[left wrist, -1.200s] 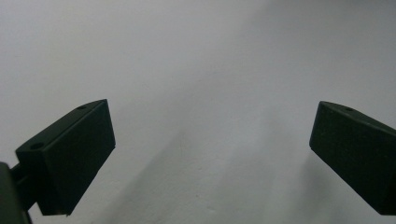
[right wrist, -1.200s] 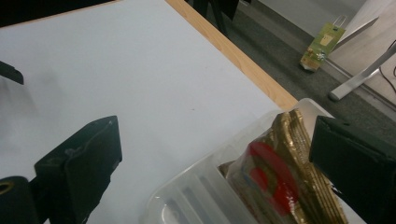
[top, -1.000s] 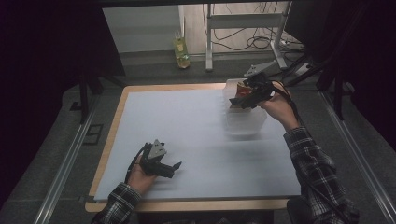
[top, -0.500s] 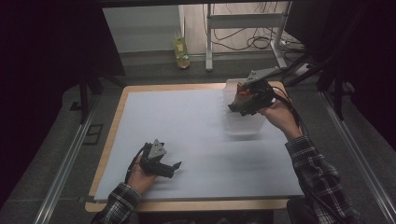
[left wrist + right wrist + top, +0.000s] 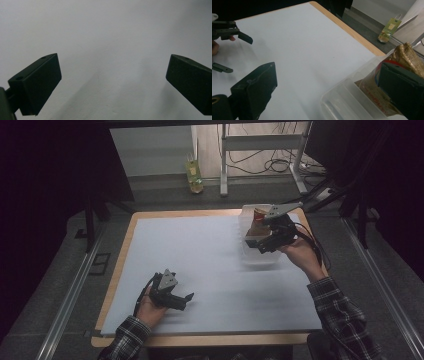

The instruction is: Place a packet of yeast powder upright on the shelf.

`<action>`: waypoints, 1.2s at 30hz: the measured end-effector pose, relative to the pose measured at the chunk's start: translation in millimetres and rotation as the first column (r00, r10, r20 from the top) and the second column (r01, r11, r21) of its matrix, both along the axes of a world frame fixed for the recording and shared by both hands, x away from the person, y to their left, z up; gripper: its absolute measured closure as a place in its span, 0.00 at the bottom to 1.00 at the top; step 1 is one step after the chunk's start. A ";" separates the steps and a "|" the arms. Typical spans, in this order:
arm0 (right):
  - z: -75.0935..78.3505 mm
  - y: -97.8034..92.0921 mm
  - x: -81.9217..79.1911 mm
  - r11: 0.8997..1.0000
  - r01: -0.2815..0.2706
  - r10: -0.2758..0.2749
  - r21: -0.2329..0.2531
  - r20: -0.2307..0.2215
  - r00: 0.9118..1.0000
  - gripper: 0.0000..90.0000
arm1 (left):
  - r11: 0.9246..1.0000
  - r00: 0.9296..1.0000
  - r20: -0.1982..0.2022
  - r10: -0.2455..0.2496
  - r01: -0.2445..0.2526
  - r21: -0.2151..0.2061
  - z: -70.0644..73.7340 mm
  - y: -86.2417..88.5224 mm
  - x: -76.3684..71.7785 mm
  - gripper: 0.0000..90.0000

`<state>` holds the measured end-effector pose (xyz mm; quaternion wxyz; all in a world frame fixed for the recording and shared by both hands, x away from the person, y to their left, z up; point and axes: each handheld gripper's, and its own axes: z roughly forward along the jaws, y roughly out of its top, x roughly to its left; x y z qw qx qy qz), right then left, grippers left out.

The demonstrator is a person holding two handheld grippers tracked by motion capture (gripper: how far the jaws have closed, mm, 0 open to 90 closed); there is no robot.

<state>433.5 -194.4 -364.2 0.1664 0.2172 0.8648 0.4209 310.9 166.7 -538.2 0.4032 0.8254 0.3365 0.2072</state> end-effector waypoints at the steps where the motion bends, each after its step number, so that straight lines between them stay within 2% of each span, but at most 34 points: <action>1: -1.6 -0.6 -1.7 1.000 -0.001 0.001 -0.003 0.001 1.000 0.03 | 1.000 1.000 -0.002 0.001 -0.001 -0.001 -0.1 -0.1 -0.1 0.00; 11: -14.1 -3.7 -15.7 1.000 0.000 0.001 -0.019 0.004 1.000 0.03 | 1.000 1.000 -0.005 0.000 0.000 0.000 -0.4 0.2 0.3 0.00; 18: -24.5 -6.9 -25.8 1.000 -0.005 0.005 -0.003 -0.008 1.000 0.03 | 1.000 1.000 -0.007 0.002 -0.002 -0.004 -0.2 0.1 0.0 0.00; 29: -45.1 -10.6 -40.3 1.000 -0.010 0.009 -0.017 -0.022 1.000 0.03 | 1.000 1.000 -0.006 0.000 0.000 -0.001 -0.5 0.1 0.3 0.00; 36: -58.5 -15.0 -46.0 1.000 -0.029 0.029 0.001 -0.035 0.999 0.03 | 1.000 1.000 -0.006 0.003 -0.003 -0.002 -0.6 -0.1 0.1 0.00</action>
